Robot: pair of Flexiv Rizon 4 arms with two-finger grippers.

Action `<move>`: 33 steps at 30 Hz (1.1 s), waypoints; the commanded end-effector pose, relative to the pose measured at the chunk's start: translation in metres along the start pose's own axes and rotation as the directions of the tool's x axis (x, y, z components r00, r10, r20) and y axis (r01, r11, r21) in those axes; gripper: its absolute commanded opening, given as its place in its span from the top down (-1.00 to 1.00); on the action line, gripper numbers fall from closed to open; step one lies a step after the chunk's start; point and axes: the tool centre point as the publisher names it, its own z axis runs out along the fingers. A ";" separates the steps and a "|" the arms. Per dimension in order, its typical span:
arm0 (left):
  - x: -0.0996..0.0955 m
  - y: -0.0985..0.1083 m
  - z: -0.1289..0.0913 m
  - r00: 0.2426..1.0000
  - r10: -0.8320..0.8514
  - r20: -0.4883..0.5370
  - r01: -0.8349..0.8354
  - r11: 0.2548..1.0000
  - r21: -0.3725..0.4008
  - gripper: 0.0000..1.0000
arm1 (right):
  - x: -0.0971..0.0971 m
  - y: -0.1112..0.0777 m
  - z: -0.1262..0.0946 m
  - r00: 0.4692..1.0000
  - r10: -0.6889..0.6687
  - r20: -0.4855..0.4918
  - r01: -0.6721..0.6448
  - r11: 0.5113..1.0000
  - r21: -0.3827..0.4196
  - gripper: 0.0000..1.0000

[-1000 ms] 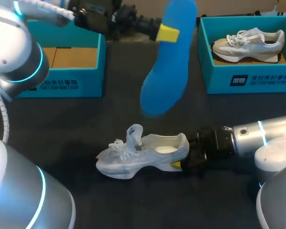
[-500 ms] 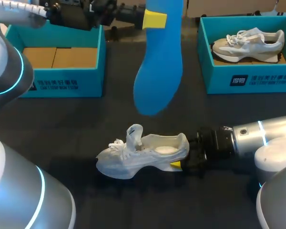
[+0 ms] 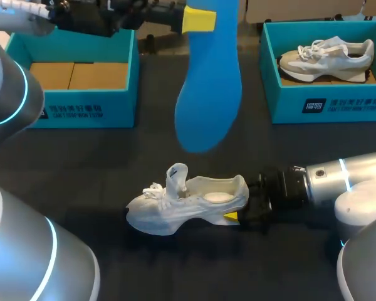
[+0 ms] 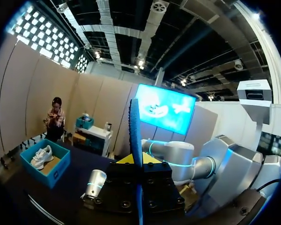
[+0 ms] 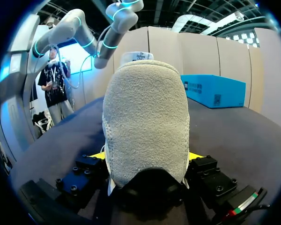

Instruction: Take the shoe out of the shoebox, open the shoe tongue, remove and reinsert the insole, then place the shoe into the shoebox

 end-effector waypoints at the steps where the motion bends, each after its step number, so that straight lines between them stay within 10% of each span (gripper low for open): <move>1: 0.021 -0.010 -0.011 1.000 0.013 0.008 -0.013 1.000 -0.015 1.00 | 0.001 -0.001 0.002 1.000 0.000 0.002 0.000 1.000 0.001 1.00; 33: 0.069 -0.020 -0.016 0.999 0.024 0.026 -0.024 1.000 -0.013 1.00 | 0.001 -0.001 0.002 1.000 0.000 0.002 0.000 1.000 0.001 1.00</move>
